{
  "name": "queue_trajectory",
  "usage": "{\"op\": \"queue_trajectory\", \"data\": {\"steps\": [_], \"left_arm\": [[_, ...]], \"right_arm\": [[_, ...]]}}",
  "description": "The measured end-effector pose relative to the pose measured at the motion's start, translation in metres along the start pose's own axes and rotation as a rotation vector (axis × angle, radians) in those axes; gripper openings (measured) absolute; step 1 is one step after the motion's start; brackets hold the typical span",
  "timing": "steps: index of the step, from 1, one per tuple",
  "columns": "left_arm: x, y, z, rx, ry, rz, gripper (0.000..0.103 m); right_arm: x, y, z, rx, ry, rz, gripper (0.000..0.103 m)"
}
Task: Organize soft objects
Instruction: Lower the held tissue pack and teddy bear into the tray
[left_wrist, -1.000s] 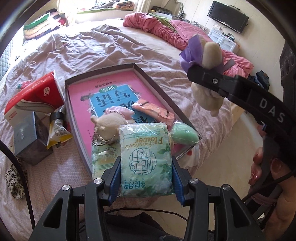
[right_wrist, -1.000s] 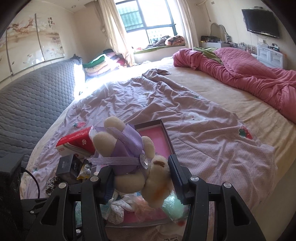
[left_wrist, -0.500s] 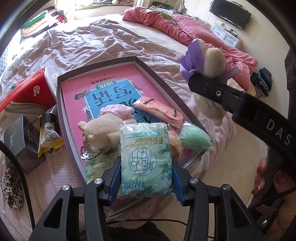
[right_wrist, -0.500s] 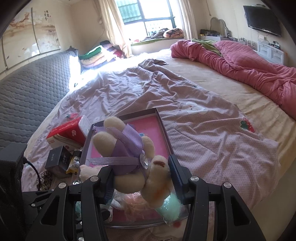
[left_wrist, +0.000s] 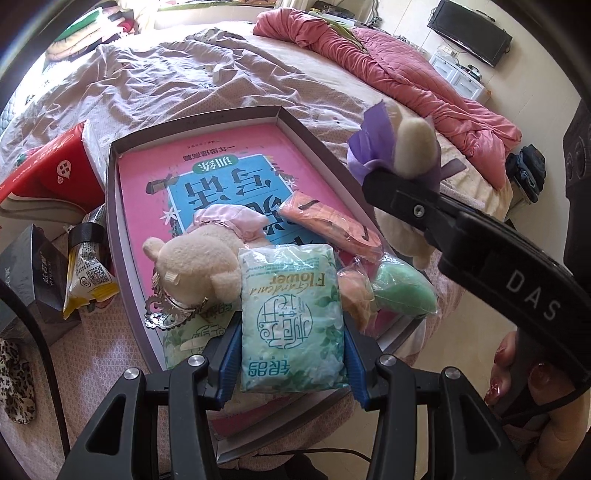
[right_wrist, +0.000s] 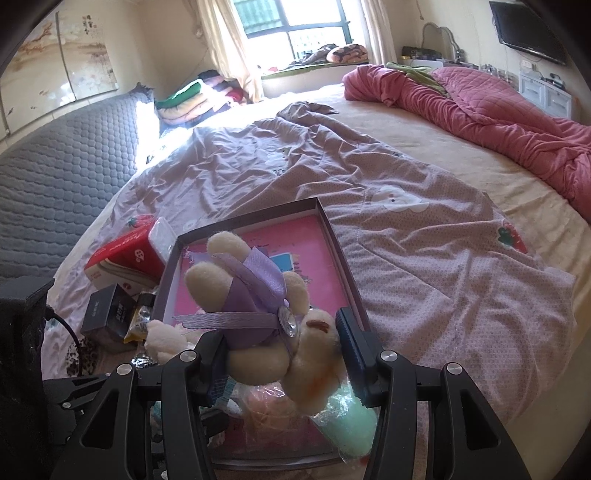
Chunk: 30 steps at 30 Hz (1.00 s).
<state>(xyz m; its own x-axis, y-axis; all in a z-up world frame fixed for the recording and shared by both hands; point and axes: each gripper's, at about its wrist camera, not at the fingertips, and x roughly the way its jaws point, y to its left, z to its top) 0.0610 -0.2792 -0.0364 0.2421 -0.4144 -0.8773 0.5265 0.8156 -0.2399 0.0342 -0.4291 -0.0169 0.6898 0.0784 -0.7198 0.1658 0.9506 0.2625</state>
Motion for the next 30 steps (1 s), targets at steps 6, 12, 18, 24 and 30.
{"op": "queue_trajectory", "data": {"steps": [6,12,18,24,30], "left_arm": [[0.002,0.007,0.004,-0.023,-0.006,-0.009,0.049],[0.002,0.016,0.006,-0.049,-0.015,-0.019,0.049],[0.002,0.024,0.008,-0.067,-0.025,-0.026,0.049],[-0.003,0.028,0.007,-0.083,-0.045,-0.053,0.049],[-0.004,0.032,0.005,-0.095,-0.047,-0.053,0.049]], "right_arm": [[0.012,-0.003,0.002,0.005,0.012,-0.023,0.054],[0.028,-0.001,-0.001,-0.038,0.045,-0.081,0.054],[0.033,-0.002,-0.002,-0.034,0.047,-0.086,0.054],[0.03,-0.005,0.002,-0.013,0.03,-0.086,0.054],[0.039,-0.002,0.002,-0.033,0.056,-0.104,0.054]]}}
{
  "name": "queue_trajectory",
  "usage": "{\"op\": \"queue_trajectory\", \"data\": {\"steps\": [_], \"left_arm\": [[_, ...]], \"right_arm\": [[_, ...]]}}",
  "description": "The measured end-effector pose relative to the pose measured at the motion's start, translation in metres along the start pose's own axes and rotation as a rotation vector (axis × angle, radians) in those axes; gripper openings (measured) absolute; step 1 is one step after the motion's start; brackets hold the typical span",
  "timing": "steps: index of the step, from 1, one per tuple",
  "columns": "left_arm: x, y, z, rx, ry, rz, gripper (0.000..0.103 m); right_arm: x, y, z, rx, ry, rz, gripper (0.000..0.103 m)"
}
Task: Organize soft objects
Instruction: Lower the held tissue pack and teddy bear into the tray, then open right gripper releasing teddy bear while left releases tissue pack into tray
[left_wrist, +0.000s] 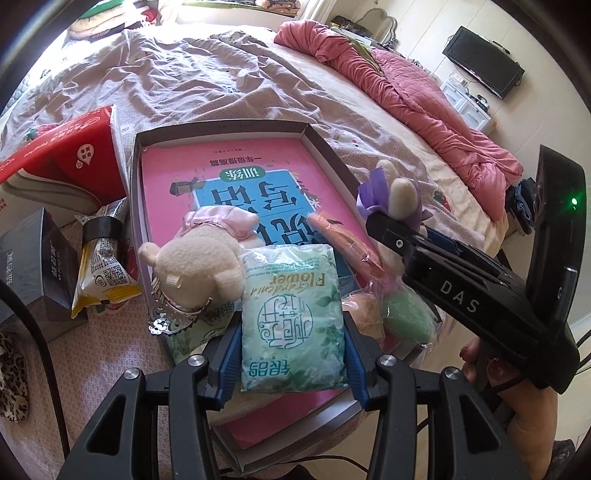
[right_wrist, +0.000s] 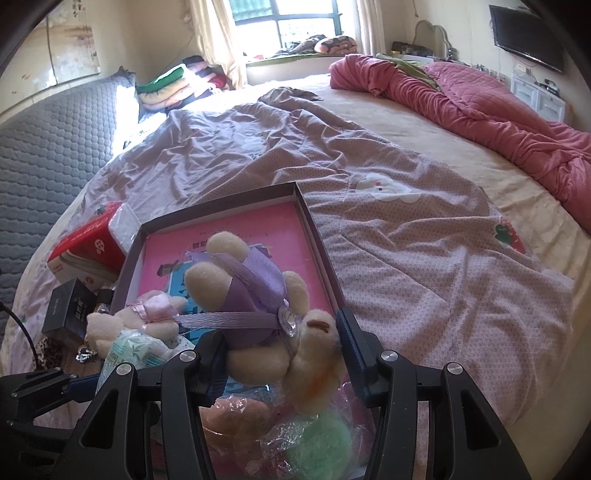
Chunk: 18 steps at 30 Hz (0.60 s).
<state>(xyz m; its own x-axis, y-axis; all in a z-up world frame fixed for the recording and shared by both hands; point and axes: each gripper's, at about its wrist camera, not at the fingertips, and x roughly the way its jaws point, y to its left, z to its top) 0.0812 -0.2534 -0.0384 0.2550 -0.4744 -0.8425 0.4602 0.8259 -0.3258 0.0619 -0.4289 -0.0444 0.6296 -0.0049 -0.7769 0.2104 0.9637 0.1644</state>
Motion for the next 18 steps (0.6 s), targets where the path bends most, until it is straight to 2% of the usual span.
{"op": "queue_trajectory", "data": {"steps": [6,18], "left_arm": [[0.004,-0.002,0.0,0.008,0.01,0.011,0.049],[0.01,-0.003,0.0,0.015,0.022,0.018,0.049]], "right_arm": [[0.012,0.008,0.0,-0.019,0.032,0.0,0.056],[0.016,0.01,-0.003,-0.032,0.028,0.017,0.06]]}}
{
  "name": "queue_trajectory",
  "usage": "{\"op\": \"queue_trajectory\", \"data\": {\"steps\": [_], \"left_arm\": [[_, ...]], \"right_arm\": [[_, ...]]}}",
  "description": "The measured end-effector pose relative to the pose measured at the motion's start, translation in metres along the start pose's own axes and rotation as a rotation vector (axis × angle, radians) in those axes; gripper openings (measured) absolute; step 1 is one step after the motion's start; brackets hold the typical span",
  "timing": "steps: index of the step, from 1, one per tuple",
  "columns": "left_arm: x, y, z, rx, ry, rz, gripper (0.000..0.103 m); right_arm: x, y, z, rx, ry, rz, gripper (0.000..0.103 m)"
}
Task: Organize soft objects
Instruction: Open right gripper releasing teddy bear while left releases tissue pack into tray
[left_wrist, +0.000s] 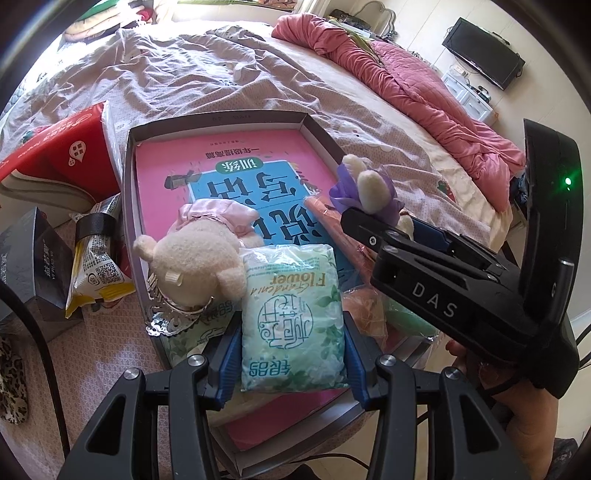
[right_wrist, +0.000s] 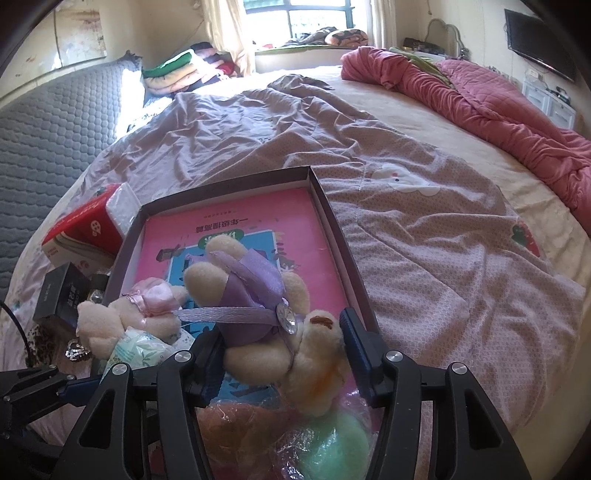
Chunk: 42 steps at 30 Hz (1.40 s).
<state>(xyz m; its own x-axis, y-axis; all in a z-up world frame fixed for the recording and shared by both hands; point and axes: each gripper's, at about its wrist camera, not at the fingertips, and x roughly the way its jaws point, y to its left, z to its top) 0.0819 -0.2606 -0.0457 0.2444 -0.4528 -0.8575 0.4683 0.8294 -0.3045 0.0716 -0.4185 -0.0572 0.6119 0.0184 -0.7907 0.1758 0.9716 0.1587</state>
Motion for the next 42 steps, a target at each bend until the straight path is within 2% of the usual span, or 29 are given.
{"op": "queue_trajectory", "data": {"steps": [13,23,31,42], "left_arm": [[0.002,-0.004,-0.001,0.019,0.005,0.013,0.049],[0.002,-0.005,-0.003,0.021,0.005,0.018,0.049],[0.0,-0.005,-0.005,0.015,0.006,0.015,0.049],[0.001,-0.008,-0.004,0.029,0.01,0.024,0.051]], "right_arm": [[-0.002,0.001,-0.002,0.025,0.001,0.067,0.067],[-0.01,0.011,-0.002,-0.037,-0.026,0.073,0.075],[-0.02,0.004,-0.002,-0.006,-0.055,0.096,0.075],[-0.032,-0.016,-0.004,0.066,-0.087,0.085,0.078]]}}
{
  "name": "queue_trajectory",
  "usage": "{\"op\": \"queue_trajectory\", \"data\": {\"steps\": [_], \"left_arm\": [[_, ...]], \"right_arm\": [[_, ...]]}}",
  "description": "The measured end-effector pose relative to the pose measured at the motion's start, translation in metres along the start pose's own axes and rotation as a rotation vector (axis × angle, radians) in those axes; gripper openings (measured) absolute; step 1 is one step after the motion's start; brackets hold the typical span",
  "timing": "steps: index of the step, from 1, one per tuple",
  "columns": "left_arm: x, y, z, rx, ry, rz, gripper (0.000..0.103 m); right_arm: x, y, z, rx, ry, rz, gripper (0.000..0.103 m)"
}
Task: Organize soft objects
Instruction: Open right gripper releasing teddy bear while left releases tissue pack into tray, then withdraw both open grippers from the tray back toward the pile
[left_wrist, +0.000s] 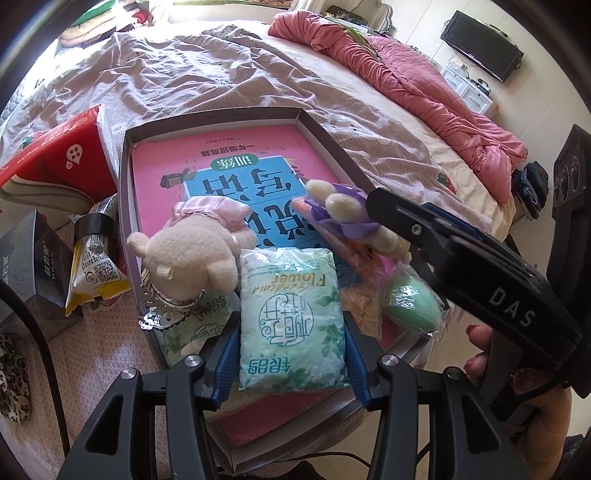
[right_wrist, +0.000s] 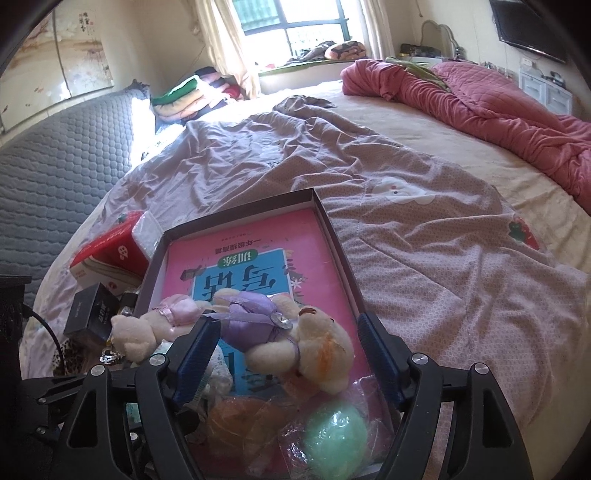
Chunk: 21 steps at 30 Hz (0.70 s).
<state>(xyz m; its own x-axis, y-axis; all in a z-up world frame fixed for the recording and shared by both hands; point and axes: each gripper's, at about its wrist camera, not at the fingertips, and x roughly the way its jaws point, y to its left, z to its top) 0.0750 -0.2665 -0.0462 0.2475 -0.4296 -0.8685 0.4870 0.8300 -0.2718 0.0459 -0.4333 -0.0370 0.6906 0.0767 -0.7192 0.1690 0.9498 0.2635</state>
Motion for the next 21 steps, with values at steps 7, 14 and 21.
{"op": "queue_trajectory", "data": {"steps": [7,14,21], "left_arm": [[0.0,-0.005,-0.001,0.024,0.006,0.008,0.057],[-0.002,-0.011,-0.002,0.049,0.009,0.024,0.06],[-0.01,-0.015,-0.004,0.064,0.0,0.029,0.063]], "right_arm": [[-0.006,-0.003,0.0,-0.001,-0.006,0.0,0.078],[-0.013,-0.006,-0.001,0.016,-0.017,0.007,0.078],[-0.02,-0.008,0.0,0.028,-0.028,0.004,0.078]]}}
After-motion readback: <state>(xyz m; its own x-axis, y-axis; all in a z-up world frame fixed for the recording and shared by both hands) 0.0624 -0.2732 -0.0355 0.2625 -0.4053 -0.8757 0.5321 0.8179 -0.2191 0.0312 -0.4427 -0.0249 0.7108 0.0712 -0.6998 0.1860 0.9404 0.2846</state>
